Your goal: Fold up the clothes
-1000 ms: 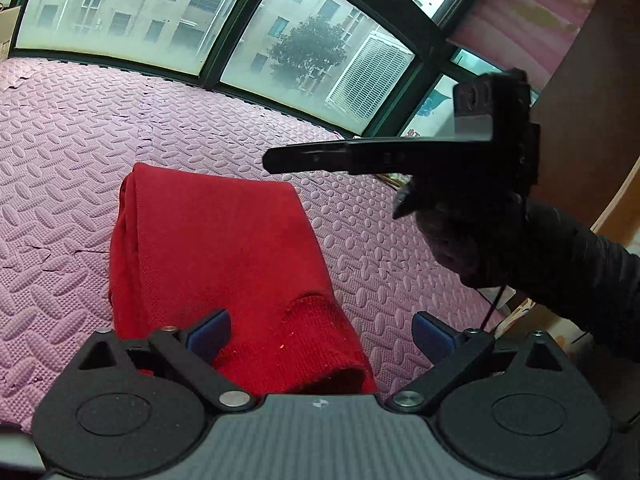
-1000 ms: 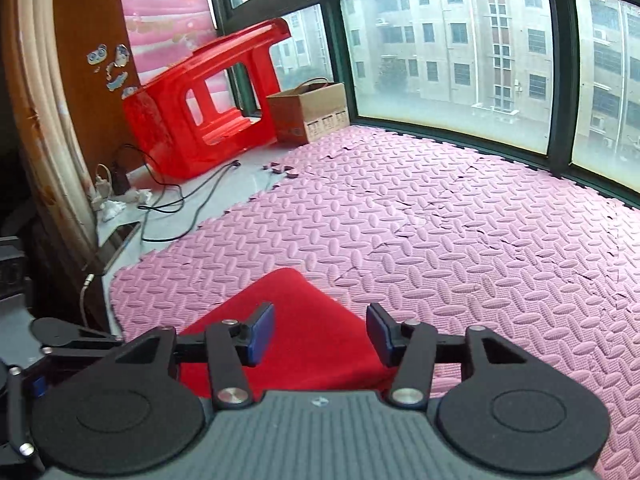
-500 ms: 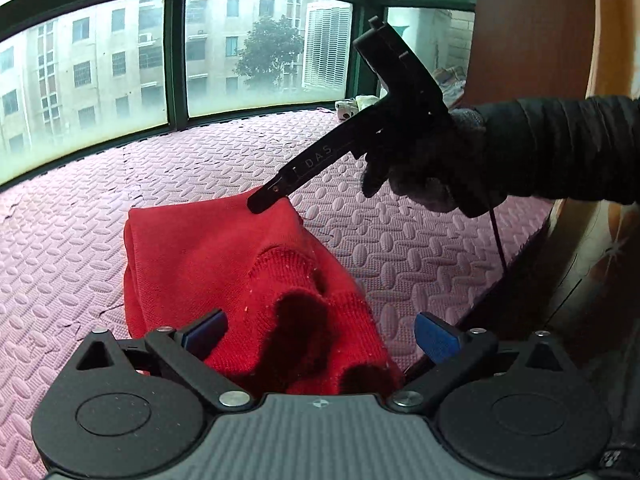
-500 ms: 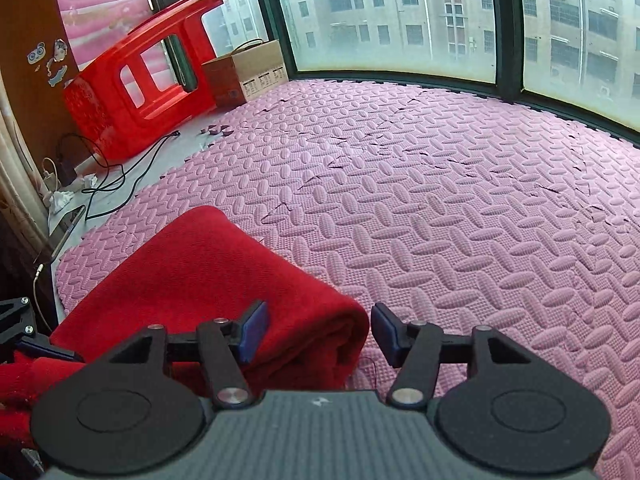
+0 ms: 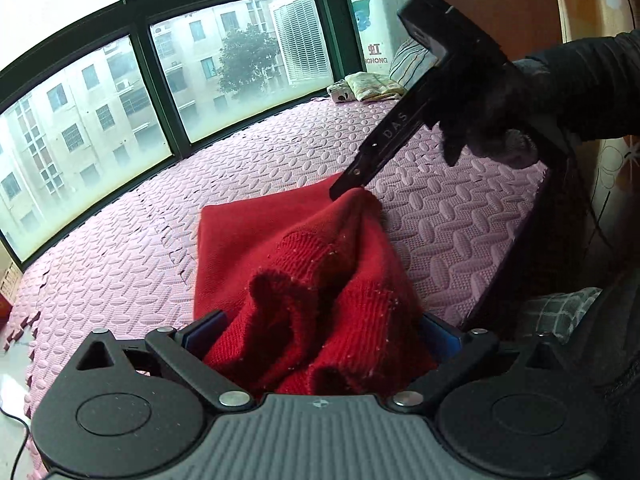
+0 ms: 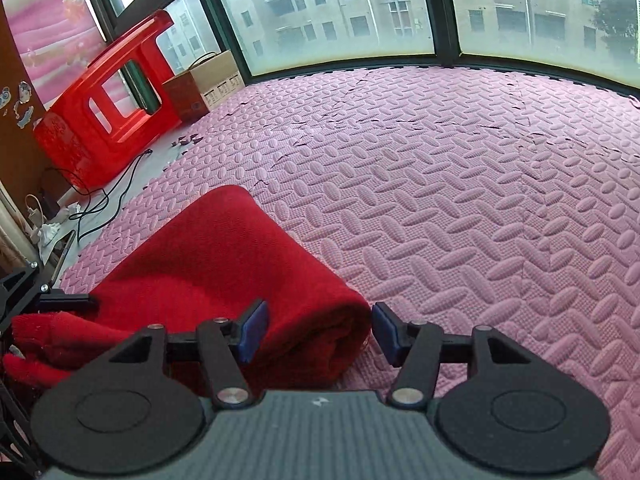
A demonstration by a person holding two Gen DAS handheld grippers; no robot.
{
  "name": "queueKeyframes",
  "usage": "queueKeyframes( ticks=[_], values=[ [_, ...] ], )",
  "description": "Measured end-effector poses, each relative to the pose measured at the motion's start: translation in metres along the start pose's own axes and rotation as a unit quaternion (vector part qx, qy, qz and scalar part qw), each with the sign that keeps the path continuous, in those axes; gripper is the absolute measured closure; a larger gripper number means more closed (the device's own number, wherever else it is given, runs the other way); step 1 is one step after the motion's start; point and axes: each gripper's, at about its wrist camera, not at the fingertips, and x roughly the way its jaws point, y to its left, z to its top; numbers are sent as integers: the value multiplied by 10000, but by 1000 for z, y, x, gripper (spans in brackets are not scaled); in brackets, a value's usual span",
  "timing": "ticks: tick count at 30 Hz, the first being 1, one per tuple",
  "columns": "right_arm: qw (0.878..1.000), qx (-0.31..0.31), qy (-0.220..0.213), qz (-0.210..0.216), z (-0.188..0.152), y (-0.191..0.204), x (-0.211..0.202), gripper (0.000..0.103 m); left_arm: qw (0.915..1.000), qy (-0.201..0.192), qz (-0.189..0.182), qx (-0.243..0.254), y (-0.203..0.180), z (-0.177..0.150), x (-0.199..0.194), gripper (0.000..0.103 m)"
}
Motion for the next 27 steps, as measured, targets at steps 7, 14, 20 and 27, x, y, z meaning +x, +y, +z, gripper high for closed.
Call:
queueKeyframes(
  ticks=[7, 14, 20, 27],
  values=[
    [9989, 369, 277, -87, -18, 4, -23, 45, 9979, 210, 463, -404, 27, -13, 1, 0],
    [9997, -136, 185, -121, -15, 20, -38, 45, 9897, 295, 631, -1250, 44, -30, -13, 0],
    [9985, -431, -282, 203, 9, 37, -32, 46, 9821, 206, 674, -1749, 56, -37, -33, 0],
    [9940, -752, -207, 770, 15, 68, -11, 46, 9554, -307, 978, -2771, 94, -28, -71, 0]
  ],
)
